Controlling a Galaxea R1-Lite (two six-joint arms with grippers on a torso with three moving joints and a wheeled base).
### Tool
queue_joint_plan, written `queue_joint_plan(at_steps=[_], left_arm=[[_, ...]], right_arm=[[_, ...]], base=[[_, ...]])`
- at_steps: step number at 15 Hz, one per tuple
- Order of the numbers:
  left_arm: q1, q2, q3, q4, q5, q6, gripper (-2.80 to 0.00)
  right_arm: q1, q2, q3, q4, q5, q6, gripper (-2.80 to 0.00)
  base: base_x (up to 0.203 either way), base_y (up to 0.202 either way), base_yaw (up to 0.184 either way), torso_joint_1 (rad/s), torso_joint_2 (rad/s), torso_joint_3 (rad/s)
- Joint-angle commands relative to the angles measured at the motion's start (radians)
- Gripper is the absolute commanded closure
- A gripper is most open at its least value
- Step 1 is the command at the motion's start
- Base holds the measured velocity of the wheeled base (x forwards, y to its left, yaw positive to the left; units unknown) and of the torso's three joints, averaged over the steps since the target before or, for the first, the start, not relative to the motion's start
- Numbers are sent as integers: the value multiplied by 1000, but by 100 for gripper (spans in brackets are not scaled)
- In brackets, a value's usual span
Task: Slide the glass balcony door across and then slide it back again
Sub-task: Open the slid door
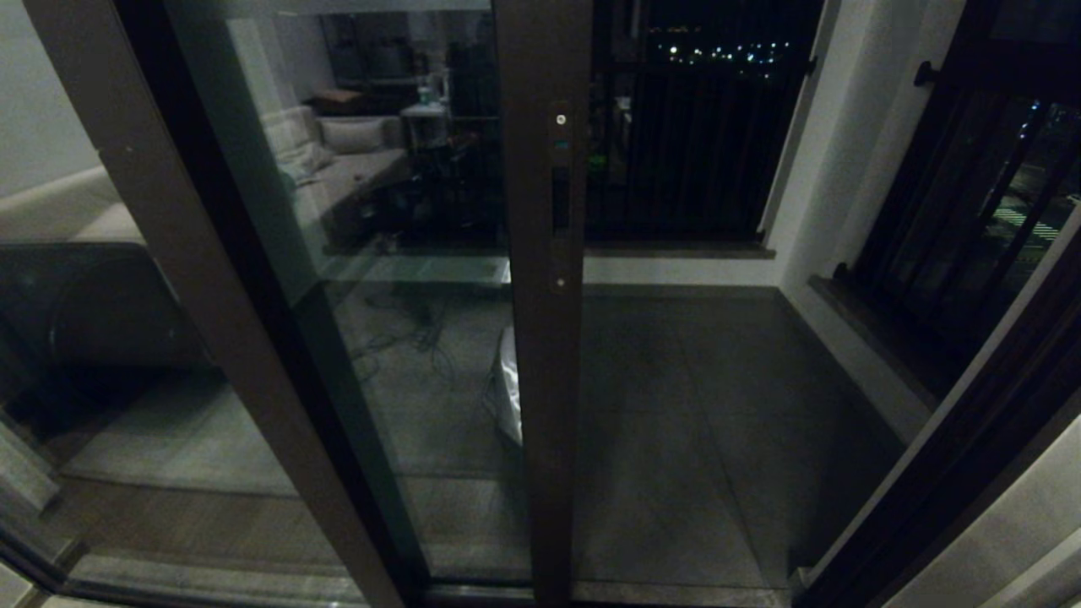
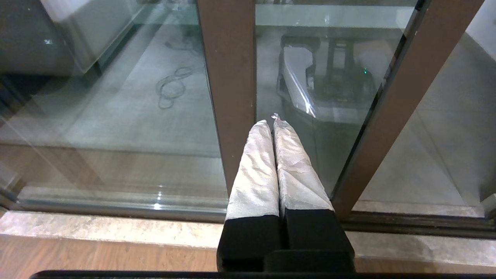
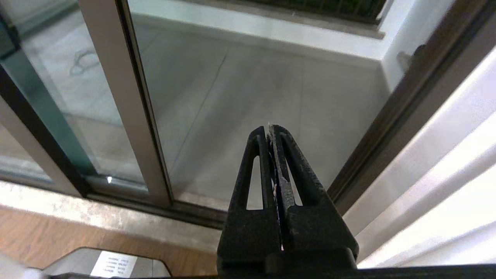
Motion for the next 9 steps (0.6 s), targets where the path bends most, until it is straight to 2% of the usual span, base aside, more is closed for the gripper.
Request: queue_joint_plan(at_steps=[1, 4, 6, 7, 8, 9], left_arm=[[-1, 0, 0, 1, 0, 0, 0], [-1, 0, 0, 1, 0, 0, 0], [0, 0, 0, 1, 0, 0, 0], [-1, 0, -1, 1, 0, 0, 0], [-1, 0, 1, 1, 0, 0, 0], [0, 0, 0, 1, 0, 0, 0]], right_arm=[[0, 0, 137, -135, 2, -1, 0], [0, 0, 283, -302, -2, -29, 0], [0, 0, 294, -336, -6, -33, 0], [0, 0, 305, -340, -29, -31, 0], [0, 0, 327, -356, -102, -32, 0], [0, 0, 346, -397, -139, -29, 0]], base=[[0, 0, 0, 0, 0, 0], [0, 0, 0, 0, 0, 0], [0, 0, 0, 0, 0, 0], [0, 0, 0, 0, 0, 0], [0, 0, 0, 0, 0, 0], [0, 0, 0, 0, 0, 0]])
